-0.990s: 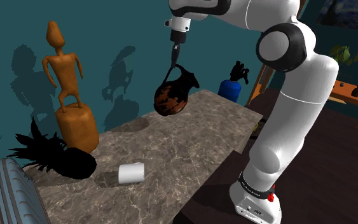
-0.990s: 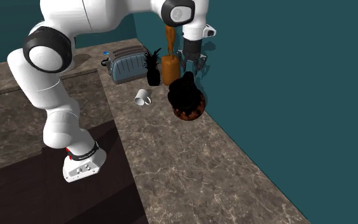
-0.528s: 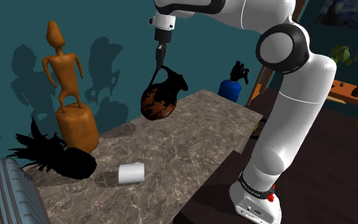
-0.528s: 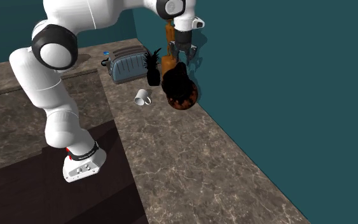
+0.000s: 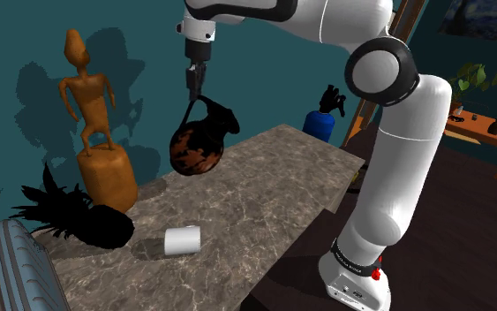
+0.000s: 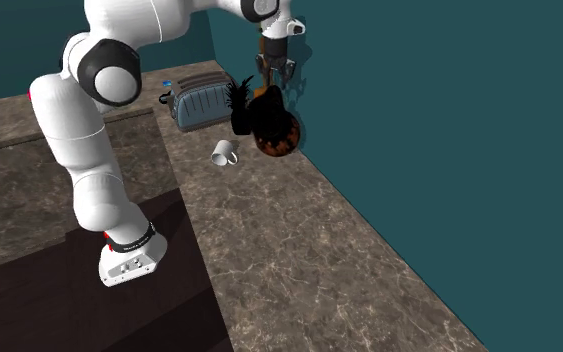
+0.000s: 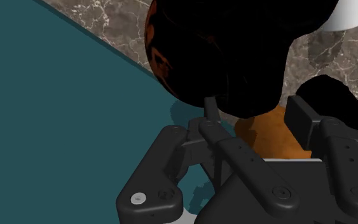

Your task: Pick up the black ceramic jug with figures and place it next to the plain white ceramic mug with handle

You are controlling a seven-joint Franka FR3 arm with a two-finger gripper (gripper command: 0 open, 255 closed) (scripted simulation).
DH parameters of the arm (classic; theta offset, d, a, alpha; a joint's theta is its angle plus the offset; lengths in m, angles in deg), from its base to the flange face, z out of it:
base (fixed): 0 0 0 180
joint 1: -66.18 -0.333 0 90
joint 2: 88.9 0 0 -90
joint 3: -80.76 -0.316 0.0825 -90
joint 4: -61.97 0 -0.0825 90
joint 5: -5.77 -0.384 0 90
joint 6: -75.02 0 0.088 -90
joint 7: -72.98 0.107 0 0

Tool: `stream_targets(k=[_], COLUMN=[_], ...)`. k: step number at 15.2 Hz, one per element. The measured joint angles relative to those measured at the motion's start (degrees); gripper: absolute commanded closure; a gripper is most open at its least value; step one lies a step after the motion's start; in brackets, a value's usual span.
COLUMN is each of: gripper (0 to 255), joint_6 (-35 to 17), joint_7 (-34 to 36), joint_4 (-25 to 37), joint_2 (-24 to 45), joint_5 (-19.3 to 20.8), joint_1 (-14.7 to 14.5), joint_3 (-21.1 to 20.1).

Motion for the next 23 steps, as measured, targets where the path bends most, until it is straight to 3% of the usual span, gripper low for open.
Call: stream_targets(k=[4, 10, 23], gripper=[255, 255, 255], joint_6=[0.8, 4.3, -7.0], joint_7=[5.4, 12.3, 12.2], joint_4=[4.3, 16.6, 2.6], joint_2=[3.3, 11.8, 9.3], joint_5=[1.3, 3.9, 3.4], joint_1=[-3.6, -9.4, -8.8], joint_3=[-1.9, -3.8, -3.8])
